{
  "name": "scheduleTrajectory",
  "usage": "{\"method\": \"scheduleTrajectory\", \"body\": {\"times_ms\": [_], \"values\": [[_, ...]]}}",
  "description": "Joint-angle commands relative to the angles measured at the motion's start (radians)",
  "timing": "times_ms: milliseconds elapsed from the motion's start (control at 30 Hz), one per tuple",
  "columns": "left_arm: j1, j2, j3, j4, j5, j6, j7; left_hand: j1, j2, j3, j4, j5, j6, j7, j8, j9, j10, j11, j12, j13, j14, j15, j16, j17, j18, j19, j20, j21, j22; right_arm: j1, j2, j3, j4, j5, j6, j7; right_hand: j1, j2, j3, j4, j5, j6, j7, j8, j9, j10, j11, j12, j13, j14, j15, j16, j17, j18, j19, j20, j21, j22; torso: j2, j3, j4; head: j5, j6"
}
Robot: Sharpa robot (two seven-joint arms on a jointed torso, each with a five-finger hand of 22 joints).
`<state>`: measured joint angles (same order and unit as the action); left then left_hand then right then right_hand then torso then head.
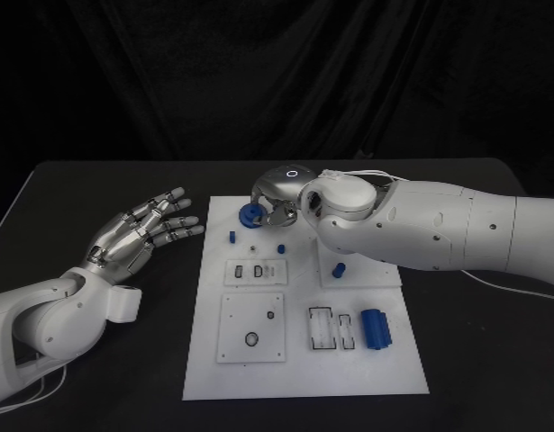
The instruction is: Assemble the parts on the task board
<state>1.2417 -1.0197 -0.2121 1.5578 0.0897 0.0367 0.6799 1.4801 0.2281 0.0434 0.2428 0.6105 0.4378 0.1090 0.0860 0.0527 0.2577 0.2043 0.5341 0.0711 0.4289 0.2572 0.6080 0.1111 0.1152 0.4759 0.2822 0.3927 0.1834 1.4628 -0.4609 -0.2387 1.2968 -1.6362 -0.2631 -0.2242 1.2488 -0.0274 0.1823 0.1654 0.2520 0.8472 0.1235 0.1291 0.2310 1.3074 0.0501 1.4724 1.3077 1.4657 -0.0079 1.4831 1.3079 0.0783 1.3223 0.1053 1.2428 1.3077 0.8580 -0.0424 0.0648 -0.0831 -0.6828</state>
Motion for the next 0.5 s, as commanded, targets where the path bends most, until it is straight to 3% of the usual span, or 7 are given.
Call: {"method": "scheduleTrajectory", "body": {"times_ms": [33, 233, 367, 500], "values": [[-0.002, 0.002, 0.001, 0.0, 0.003, 0.014, 0.041, 0.001, -0.005, 0.007, 0.0, 0.006, 0.0, 0.005, -0.001, 0.001, -0.001, 0.007, 0.005, -0.001, -0.006, 0.001, 0.005, -0.001, -0.017, -0.007, 0.001, 0.006, 0.001, -0.006, 0.003, 0.0, -0.003, -0.003, -0.008, -0.013, -0.012, 0.005, -0.001, 0.006, 0.005, 0.017, 0.0, 0.009, 0.007, -0.002, -0.007, 0.001, 0.073, 0.028, -0.004, -0.001, 0.163, 0.012, -0.001, -0.005, -0.006, 0.079, 0.0, 0.0, 0.0001, -0.001, 0.0], [-0.002, 0.003, 0.001, -0.001, 0.003, 0.013, 0.039, 0.001, -0.005, 0.007, 0.0, 0.006, 0.0, 0.005, -0.001, 0.001, -0.001, 0.007, 0.005, -0.001, -0.006, 0.001, 0.005, -0.001, -0.017, -0.007, 0.001, 0.006, 0.001, -0.01, 0.011, 0.0, -0.01, -0.003, -0.013, -0.026, -0.043, 0.009, -0.015, 0.023, -0.035, 0.045, -0.003, 0.022, 0.025, 0.0, -0.009, 0.003, 0.075, 0.028, -0.005, -0.002, 0.163, 0.012, -0.002, -0.007, -0.012, 0.082, 0.0, -0.0003, 0.0004, -0.001, -0.001], [-0.002, 0.005, 0.001, -0.002, 0.003, 0.013, 0.038, 0.001, -0.005, 0.007, 0.0, 0.006, 0.0, 0.005, -0.001, 0.001, -0.001, 0.007, 0.005, -0.001, -0.006, 0.001, 0.005, -0.001, -0.017, -0.007, 0.001, 0.006, 0.001, -0.013, 0.017, 0.0, -0.013, -0.003, -0.023, -0.032, -0.038, 0.012, -0.012, 0.017, -0.023, 0.068, -0.008, 0.035, 0.038, 0.005, -0.012, 0.005, 0.079, 0.029, -0.008, 0.0, 0.164, 0.012, -0.001, -0.009, -0.012, 0.086, 0.0, -0.0003, 0.0004, -0.002, 0.0], [-0.002, 0.006, 0.001, -0.003, 0.003, 0.014, 0.037, 0.001, -0.005, 0.007, 0.0, 0.006, 0.0, 0.005, -0.001, 0.001, -0.001, 0.007, 0.005, -0.001, -0.006, 0.001, 0.005, -0.001, -0.017, -0.007, 0.001, 0.006, 0.001, -0.016, 0.021, 0.0, -0.015, -0.003, -0.027, -0.04, -0.028, 0.015, -0.006, 0.003, 0.002, 0.123, -0.028, 0.066, 0.068, 0.014, -0.027, 0.009, 0.085, 0.03, -0.018, 0.001, 0.166, 0.012, 0.003, -0.017, -0.01, 0.092, 0.0, -0.0003, 0.0004, -0.004, -0.001]]}}
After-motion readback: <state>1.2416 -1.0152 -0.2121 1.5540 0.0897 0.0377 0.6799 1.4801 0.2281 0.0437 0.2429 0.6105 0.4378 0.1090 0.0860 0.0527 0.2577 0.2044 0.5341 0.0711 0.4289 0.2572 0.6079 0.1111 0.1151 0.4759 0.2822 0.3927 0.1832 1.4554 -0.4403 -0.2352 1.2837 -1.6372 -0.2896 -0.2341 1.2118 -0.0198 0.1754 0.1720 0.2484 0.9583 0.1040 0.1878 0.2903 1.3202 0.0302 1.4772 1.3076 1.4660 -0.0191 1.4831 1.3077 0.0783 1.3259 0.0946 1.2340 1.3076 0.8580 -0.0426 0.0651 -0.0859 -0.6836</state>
